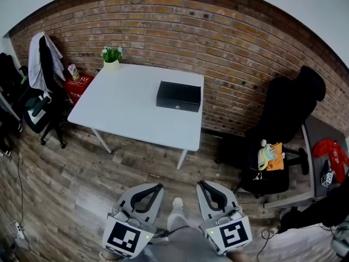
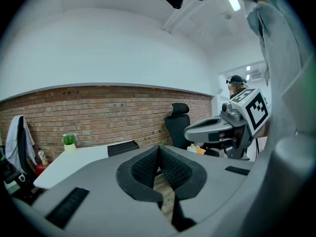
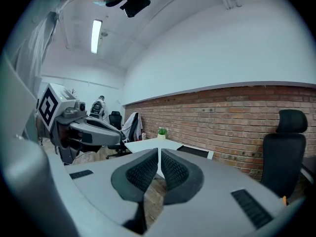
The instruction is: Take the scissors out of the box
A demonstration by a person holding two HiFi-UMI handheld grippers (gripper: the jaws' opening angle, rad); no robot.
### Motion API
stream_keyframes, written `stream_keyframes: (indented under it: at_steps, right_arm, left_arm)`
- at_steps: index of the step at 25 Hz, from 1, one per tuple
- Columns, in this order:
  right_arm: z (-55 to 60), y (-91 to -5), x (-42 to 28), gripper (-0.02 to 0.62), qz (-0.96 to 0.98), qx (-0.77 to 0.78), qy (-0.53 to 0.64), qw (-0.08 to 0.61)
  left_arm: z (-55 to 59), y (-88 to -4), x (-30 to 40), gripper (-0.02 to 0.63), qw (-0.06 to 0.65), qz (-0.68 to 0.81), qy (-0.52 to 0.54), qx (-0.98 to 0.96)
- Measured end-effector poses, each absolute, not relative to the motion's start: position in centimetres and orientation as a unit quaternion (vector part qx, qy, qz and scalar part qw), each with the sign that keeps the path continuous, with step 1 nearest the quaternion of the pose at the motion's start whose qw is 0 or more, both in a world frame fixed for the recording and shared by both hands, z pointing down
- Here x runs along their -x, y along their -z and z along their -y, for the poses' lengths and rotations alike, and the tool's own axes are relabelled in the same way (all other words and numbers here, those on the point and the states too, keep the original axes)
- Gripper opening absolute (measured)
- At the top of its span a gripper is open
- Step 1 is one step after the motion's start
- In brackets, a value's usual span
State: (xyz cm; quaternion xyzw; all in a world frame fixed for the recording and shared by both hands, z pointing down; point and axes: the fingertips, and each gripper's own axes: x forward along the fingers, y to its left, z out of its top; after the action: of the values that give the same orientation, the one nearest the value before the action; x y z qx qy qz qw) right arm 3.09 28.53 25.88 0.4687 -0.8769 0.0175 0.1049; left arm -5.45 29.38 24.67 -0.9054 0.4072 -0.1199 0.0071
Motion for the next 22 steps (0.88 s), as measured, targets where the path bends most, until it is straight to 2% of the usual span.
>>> stream_keyframes:
  at_steps: [22]
  right_arm:
    - [-9.9, -26.5, -6.8, 0.048, 0.901, -0.419, -0.029, 0.107]
  left_arm:
    - [-10.7, -25.0, 1.4, 0.018, 0.000, -0.451, 0.133, 0.883]
